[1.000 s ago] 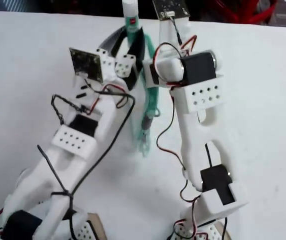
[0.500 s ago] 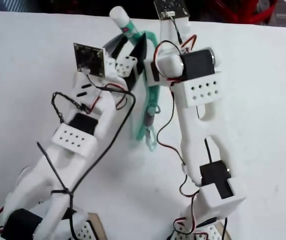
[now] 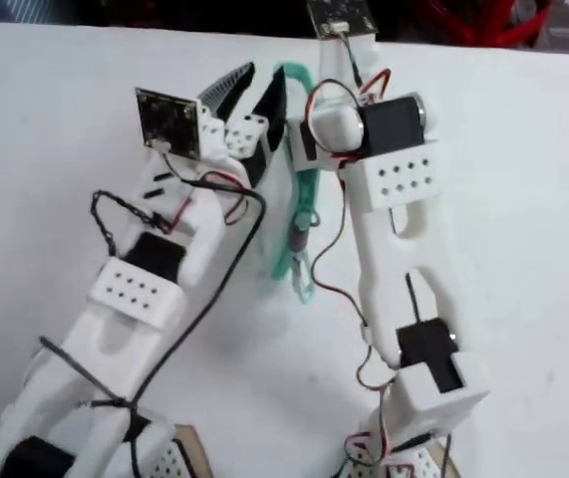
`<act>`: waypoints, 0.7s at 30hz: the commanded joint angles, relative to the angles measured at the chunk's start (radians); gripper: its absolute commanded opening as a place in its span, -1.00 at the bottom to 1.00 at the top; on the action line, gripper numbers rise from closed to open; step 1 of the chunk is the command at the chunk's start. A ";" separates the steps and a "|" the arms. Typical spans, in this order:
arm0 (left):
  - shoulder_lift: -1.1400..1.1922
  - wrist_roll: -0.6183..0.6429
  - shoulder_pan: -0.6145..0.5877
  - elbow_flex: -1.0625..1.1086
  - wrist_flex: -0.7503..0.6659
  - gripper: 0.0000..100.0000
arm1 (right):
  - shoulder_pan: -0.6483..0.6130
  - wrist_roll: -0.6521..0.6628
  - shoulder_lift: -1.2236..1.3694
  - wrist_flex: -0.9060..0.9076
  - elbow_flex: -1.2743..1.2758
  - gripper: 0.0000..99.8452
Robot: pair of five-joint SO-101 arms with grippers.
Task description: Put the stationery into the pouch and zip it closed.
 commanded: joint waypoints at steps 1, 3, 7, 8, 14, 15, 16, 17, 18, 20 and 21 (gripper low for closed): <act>-0.044 0.006 -0.085 -0.009 0.009 -0.94 | 0.008 0.026 0.001 -0.007 -0.006 -0.96; -0.045 0.009 -0.128 -0.005 0.031 -0.95 | 0.008 0.052 0.001 -0.008 -0.008 -0.96; -0.113 0.006 -0.200 0.000 0.110 -0.94 | 0.010 0.097 -0.001 -0.016 -0.008 -0.96; -0.148 0.005 -0.219 -0.005 0.155 -0.92 | 0.010 0.110 -0.001 -0.016 -0.008 -0.96; -0.367 -0.144 -0.297 -0.092 0.506 -0.78 | 0.010 0.152 -0.001 0.002 -0.008 -0.96; -0.390 -0.176 -0.298 -0.120 0.582 -0.79 | 0.010 0.152 -0.001 0.005 -0.008 -0.96; -0.406 -0.212 -0.298 -0.150 0.658 -0.81 | 0.010 0.152 -0.001 0.007 -0.008 -0.96; -0.412 -0.249 -0.297 -0.186 0.733 -0.82 | 0.008 0.152 -0.001 0.007 -0.008 -0.96; -0.412 -0.285 -0.295 -0.222 0.806 -0.83 | 0.008 0.152 -0.001 0.008 -0.008 -0.96; -0.412 -0.348 -0.295 -0.287 0.937 -0.87 | 0.008 0.152 -0.001 0.012 -0.008 -0.96; -0.410 -0.377 -0.292 -0.310 0.996 -0.88 | 0.008 0.152 -0.004 0.012 -0.006 -0.96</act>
